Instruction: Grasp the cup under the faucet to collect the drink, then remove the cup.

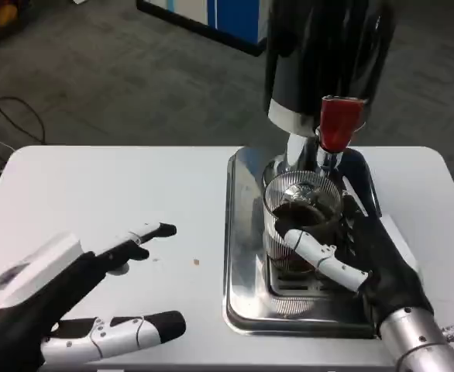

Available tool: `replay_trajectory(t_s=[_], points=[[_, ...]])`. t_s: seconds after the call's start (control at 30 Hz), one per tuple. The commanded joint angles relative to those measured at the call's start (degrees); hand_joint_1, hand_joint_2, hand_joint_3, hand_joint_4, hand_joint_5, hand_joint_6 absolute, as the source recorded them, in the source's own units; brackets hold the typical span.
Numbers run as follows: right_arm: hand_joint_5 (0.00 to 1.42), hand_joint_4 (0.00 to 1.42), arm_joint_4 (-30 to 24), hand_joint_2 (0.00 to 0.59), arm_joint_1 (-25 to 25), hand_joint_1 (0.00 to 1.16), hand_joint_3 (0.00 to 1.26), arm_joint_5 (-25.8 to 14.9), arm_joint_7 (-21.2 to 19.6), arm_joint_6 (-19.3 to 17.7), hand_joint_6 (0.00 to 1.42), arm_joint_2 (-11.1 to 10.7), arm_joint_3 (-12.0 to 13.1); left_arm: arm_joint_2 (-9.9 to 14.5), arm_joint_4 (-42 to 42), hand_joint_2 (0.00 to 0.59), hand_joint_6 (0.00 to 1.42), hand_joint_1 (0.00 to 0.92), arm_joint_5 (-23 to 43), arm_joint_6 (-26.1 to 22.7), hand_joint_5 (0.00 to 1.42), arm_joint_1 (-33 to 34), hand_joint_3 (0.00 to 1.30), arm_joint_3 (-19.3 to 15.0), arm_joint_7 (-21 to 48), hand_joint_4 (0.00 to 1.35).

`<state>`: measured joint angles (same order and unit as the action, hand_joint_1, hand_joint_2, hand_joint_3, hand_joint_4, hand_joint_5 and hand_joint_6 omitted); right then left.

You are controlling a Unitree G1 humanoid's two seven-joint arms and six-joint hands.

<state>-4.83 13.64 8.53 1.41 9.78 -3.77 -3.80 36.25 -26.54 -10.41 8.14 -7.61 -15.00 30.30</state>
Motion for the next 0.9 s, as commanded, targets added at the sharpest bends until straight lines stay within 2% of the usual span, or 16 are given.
replay_trajectory(t_s=[0.03,0.33,0.73,0.9], points=[[0.06,0.00,1.55,0.203,0.56,0.62,0.00,0.21,-0.47,-0.85,0.00,0.46,-0.56,0.80,0.40,0.098,0.25,0.133,0.37,-0.15,0.17,-0.85,0.13,-0.40,-0.11,0.07],[0.09,0.00,2.44,0.200,0.23,0.63,0.00,2.20,-3.37,-2.22,0.00,1.36,-1.43,1.12,1.60,0.099,0.24,0.133,0.42,-0.12,0.17,-0.79,0.14,-0.07,0.18,0.07],[0.12,0.01,3.32,0.199,0.18,0.63,0.00,3.40,-6.24,-2.25,0.03,2.71,-2.44,2.10,3.08,0.099,0.24,0.133,1.04,0.16,0.17,-0.96,0.14,0.16,0.23,0.08],[0.17,0.04,4.39,0.191,0.21,0.64,0.00,4.54,-7.82,-2.66,0.07,3.43,-2.68,2.45,3.41,0.100,0.24,0.128,1.23,0.01,0.17,-0.86,0.14,0.24,0.30,0.08]])
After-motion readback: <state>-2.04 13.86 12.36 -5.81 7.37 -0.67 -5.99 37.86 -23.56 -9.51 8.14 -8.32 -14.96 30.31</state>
